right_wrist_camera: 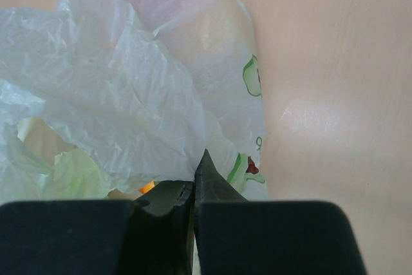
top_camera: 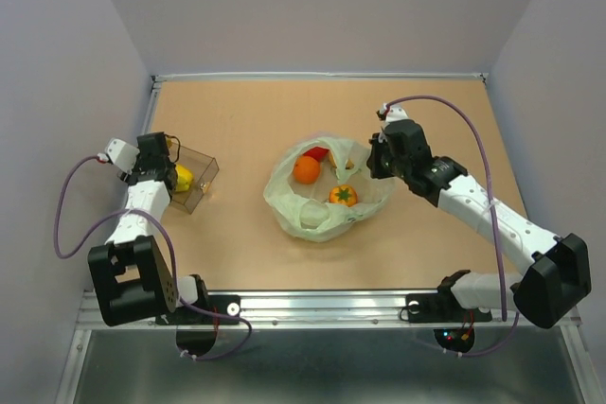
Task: Untie the knot of the plastic bag and take out the fruit
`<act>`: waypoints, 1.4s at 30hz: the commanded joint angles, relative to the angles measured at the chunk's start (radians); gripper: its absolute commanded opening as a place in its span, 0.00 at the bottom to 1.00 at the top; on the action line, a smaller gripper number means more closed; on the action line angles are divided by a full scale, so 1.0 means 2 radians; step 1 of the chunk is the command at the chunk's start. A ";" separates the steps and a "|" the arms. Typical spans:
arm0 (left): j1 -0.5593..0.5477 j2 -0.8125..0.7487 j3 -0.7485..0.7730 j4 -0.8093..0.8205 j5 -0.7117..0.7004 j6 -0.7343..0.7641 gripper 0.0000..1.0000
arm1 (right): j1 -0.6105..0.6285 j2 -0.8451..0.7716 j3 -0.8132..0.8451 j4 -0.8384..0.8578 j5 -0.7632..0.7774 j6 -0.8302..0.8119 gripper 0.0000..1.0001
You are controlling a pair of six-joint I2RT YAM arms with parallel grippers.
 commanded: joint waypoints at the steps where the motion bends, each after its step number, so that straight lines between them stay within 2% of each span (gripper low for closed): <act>1: 0.002 0.014 0.014 0.025 -0.006 0.010 0.28 | -0.001 -0.018 -0.009 0.013 -0.006 -0.012 0.01; 4: 0.002 0.020 0.014 0.021 0.002 0.016 0.51 | 0.000 -0.020 -0.009 0.013 -0.004 -0.009 0.01; 6: 0.002 0.013 0.011 0.013 -0.002 0.016 0.64 | -0.001 -0.022 -0.009 0.013 -0.001 -0.008 0.01; 7: 0.002 0.003 0.009 0.011 -0.004 0.015 0.78 | -0.001 -0.022 -0.009 0.013 -0.001 -0.008 0.01; 8: 0.002 -0.003 0.004 0.010 -0.008 0.016 0.80 | -0.001 -0.022 -0.008 0.013 -0.001 -0.009 0.01; 9: 0.002 -0.009 0.001 0.008 -0.008 0.016 0.87 | 0.000 -0.022 -0.006 0.013 0.000 -0.010 0.01; 13: 0.002 -0.039 -0.007 0.003 0.002 0.028 0.90 | -0.001 -0.019 0.000 0.011 0.006 -0.015 0.01; 18: -0.017 -0.072 0.003 0.001 0.077 0.070 0.94 | -0.001 -0.017 0.008 0.007 0.015 -0.021 0.01; 21: -0.095 -0.102 0.016 0.001 0.093 0.098 0.96 | -0.001 -0.013 0.017 0.007 0.033 -0.029 0.01; 22: -0.147 -0.111 0.025 0.001 0.101 0.105 0.96 | -0.001 -0.011 0.022 0.005 0.041 -0.034 0.01; 26: -0.262 -0.126 0.039 0.013 0.114 0.122 0.96 | -0.001 -0.006 0.029 0.005 0.054 -0.039 0.01; 27: -0.316 -0.127 0.042 0.020 0.111 0.127 0.96 | -0.001 -0.003 0.032 0.005 0.055 -0.040 0.01; 28: -0.348 -0.126 0.046 0.024 0.109 0.130 0.96 | -0.001 -0.003 0.033 0.005 0.058 -0.041 0.01; 29: -0.402 -0.123 0.057 0.029 0.093 0.131 0.94 | -0.001 -0.001 0.034 0.005 0.058 -0.041 0.01; 30: -0.403 -0.119 0.062 0.032 0.086 0.136 0.94 | 0.000 -0.001 0.034 0.005 0.058 -0.042 0.01; 31: -0.458 -0.116 0.068 0.036 0.076 0.147 0.90 | -0.001 0.001 0.034 0.005 0.058 -0.042 0.01; 34: -0.543 -0.083 0.090 0.057 0.052 0.177 0.83 | -0.001 0.002 0.034 0.005 0.060 -0.038 0.01; 37: -0.597 -0.015 0.105 0.068 0.037 0.194 0.77 | -0.001 0.002 0.033 0.005 0.061 -0.032 0.01; 42: -0.630 0.060 0.095 0.083 0.045 0.197 0.72 | -0.001 0.004 0.031 0.006 0.062 -0.021 0.01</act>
